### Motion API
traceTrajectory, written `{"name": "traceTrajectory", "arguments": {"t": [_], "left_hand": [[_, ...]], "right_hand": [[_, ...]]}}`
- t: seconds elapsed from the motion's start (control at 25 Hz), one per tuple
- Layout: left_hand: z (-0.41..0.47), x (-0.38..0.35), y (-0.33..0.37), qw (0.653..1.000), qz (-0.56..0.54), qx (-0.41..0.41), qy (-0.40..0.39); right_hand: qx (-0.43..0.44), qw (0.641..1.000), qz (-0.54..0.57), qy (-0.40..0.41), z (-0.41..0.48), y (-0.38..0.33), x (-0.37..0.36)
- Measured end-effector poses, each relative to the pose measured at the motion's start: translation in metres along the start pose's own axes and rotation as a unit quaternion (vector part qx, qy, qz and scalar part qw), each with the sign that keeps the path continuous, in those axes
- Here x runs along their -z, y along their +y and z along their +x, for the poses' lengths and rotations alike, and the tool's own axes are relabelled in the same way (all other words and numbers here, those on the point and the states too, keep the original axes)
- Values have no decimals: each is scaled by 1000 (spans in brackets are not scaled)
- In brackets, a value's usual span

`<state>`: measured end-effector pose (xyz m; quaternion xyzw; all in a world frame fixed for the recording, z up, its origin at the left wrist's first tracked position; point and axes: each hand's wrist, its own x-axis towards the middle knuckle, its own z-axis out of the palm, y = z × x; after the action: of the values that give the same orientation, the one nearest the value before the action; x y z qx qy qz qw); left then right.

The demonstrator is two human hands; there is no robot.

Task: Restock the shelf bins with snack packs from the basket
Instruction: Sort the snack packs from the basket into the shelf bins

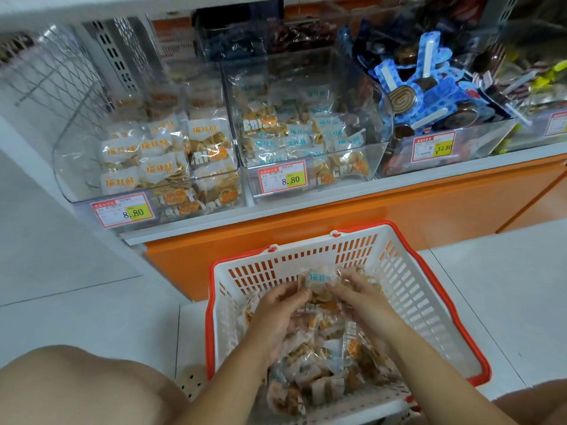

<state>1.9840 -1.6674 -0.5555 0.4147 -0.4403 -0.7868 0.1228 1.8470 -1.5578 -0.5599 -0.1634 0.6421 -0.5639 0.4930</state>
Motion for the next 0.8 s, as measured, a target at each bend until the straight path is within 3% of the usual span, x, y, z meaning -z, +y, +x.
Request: {"name": "traceTrajectory", "arguments": {"t": [0.16, 0.28, 0.36, 0.52, 0.64, 0.8], "left_hand": [[-15, -5, 55, 985, 120, -119, 15], [-31, -7, 115, 949, 223, -225, 9], [-38, -6, 156, 911, 289, -291, 25], [-28, 11, 214, 804, 401, -395, 190], [-6, 26, 227, 757, 494, -369, 214], [15, 35, 226, 791, 477, -357, 142]], "right_hand": [[125, 989, -78, 30, -11, -56, -23], [194, 975, -95, 43, -14, -110, -38], [237, 963, -116, 46, -7, -149, -43], [308, 935, -143, 98, 30, -228, -52], [281, 933, -187, 126, 83, -266, -62], [146, 918, -361, 77, 140, -278, -82]]}}
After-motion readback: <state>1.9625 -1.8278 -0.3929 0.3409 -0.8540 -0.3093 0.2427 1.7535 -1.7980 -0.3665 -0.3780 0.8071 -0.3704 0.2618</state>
